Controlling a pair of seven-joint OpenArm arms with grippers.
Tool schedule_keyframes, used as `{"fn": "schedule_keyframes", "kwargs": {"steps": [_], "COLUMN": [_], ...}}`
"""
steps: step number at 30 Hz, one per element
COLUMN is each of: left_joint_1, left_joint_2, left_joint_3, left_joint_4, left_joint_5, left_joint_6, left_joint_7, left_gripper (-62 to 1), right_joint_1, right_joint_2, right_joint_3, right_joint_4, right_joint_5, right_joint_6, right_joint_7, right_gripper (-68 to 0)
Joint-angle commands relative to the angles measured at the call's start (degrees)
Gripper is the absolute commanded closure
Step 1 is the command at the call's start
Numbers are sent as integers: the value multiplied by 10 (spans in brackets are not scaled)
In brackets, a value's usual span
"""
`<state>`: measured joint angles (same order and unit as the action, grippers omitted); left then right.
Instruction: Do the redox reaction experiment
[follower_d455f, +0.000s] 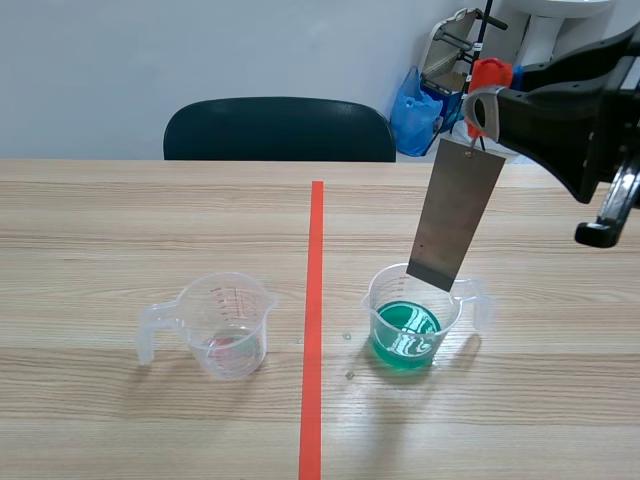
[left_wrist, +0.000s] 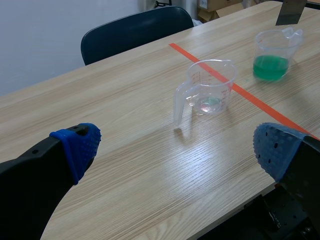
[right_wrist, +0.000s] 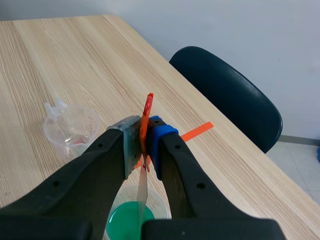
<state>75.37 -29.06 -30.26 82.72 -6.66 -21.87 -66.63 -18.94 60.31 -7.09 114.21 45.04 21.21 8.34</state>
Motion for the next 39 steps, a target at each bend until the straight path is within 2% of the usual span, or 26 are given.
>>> {"fn": "schedule_keyframes", "kwargs": {"steps": [1,16,29,34,39], "left_joint_1": [1,1,1,1,1], "left_joint_2": [-2,-2,-2,-2,-2], "left_joint_3": [1,1,1,1,1], "left_joint_4": [7,7,7,7,7], "left_joint_5": [-5,-5,-5,-5,-5], "left_joint_6": [-2,-2,-3,-3,-3], "left_joint_7": [-9,-9,-9,-10,-11], "left_gripper": [-623,-623,-623,-623,-623], "right_joint_1": [7,7,11,38,71], "right_joint_2": [1,-5,-71,-97,-129], "right_joint_3": [4,-1,-17,-49,-84], "right_joint_4": [8,8,-18,-52,-97], "right_joint_5": [4,1,-73,-95,-110], "right_joint_6": [-2,-2,12,17,39], "right_joint_7": [8,8,9,10,10], "right_gripper": [-7,-7,-7,-7,-7]}}
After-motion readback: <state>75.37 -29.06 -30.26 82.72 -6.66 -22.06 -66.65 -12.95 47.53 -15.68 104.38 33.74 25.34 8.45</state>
